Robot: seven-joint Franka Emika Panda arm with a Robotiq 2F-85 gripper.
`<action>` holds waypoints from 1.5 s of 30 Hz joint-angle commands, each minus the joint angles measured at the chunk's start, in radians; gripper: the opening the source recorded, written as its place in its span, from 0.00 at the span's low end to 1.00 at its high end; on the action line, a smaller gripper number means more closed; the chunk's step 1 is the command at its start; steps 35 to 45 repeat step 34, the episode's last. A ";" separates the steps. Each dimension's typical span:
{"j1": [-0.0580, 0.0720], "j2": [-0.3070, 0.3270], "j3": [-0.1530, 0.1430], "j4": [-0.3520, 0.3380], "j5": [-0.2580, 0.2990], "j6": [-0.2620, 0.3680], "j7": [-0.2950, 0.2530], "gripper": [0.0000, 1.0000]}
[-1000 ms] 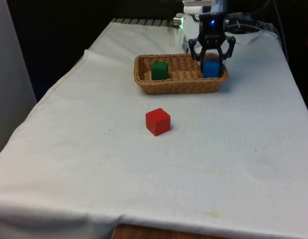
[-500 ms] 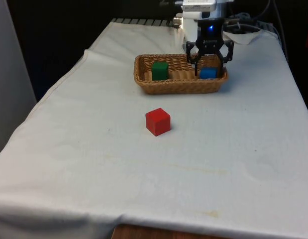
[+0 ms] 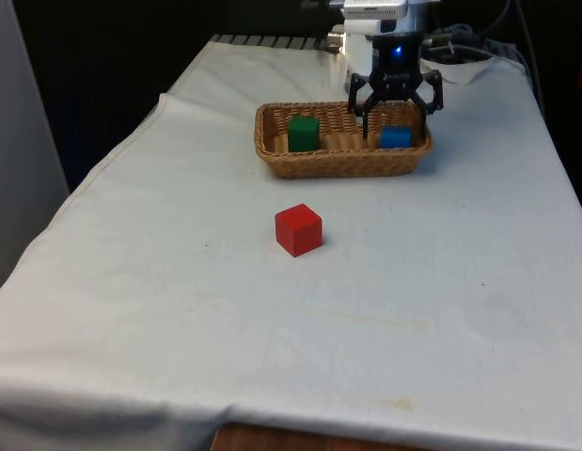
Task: Pick up exactly two blocks and place them into the basket.
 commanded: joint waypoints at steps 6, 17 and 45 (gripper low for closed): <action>-0.008 -0.063 -0.024 -0.005 -0.021 -0.047 -0.013 1.00; -0.011 -0.109 -0.045 0.079 -0.025 -0.164 -0.028 1.00; -0.005 -0.046 -0.055 0.260 -0.002 -0.270 -0.046 1.00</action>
